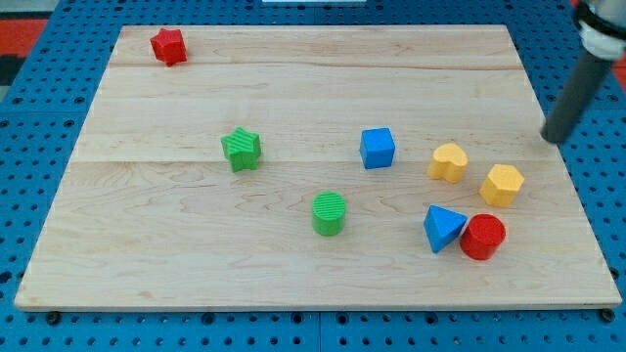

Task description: Push the yellow hexagon towards top right

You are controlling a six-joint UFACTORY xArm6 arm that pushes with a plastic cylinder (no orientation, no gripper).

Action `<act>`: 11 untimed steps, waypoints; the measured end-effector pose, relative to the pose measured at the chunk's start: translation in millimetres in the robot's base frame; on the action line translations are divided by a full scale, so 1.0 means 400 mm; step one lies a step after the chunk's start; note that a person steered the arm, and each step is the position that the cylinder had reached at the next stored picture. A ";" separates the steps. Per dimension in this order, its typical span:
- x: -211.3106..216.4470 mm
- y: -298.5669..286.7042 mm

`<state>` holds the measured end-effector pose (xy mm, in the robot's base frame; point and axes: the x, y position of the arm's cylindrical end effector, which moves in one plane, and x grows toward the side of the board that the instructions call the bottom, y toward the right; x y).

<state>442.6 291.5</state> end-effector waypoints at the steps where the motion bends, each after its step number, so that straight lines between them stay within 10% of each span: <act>1: 0.192 -0.048; 6: 0.204 -0.187; 11: -0.174 -0.223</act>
